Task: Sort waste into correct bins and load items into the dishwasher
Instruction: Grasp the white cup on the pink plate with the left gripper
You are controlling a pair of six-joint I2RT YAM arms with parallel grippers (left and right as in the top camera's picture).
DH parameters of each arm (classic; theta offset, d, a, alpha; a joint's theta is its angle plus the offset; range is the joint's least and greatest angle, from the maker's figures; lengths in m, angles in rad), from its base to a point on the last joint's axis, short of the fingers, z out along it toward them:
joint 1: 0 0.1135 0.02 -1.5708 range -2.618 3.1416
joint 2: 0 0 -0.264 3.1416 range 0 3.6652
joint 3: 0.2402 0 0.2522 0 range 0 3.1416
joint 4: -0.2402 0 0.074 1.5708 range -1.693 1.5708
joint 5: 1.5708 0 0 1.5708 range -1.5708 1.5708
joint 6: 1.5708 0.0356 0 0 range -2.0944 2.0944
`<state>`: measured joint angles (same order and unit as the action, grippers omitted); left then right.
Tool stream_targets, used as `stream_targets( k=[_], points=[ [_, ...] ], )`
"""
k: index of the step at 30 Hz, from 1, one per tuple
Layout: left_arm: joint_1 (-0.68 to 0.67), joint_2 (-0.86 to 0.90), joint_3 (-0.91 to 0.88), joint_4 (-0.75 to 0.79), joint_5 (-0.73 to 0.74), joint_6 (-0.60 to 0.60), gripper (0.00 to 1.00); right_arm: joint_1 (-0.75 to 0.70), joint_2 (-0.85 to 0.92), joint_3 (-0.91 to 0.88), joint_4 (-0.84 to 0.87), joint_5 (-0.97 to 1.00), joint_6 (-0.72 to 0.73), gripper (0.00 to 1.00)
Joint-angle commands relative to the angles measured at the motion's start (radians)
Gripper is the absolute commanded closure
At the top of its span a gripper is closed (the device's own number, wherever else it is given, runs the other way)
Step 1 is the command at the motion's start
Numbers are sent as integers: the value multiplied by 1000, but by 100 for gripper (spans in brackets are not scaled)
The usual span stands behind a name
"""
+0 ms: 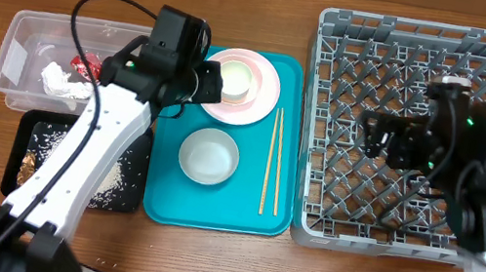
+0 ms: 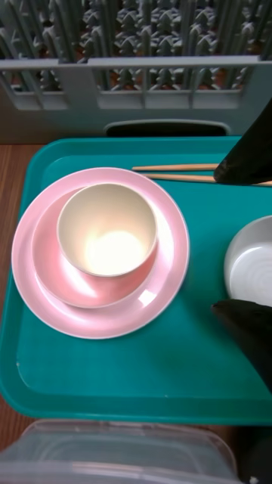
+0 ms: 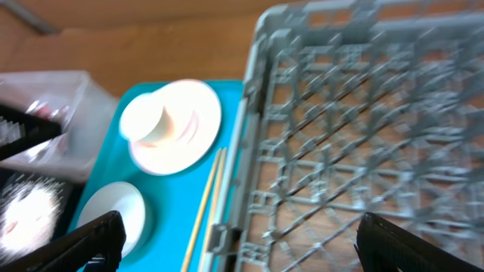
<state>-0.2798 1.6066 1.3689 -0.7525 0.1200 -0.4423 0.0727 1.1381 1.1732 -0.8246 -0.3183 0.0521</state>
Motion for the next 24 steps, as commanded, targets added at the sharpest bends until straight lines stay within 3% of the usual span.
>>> stream_targets(
  k=[1, 15, 20, 24],
  points=[
    [-1, 67, 19, 40, -8, -22, 48, -2, 33, 23, 3, -122, 5, 0],
    [0, 239, 19, 212, -45, -116, 49, -2, 141, 23, -29, -114, -1, 0],
    [1, 283, 19, 220, -45, -123, 59, -2, 142, 23, -46, -76, -7, 0],
    [1, 285, 19, 229, -45, -123, 74, -2, 142, 23, -53, -29, -7, 0]
  ],
)
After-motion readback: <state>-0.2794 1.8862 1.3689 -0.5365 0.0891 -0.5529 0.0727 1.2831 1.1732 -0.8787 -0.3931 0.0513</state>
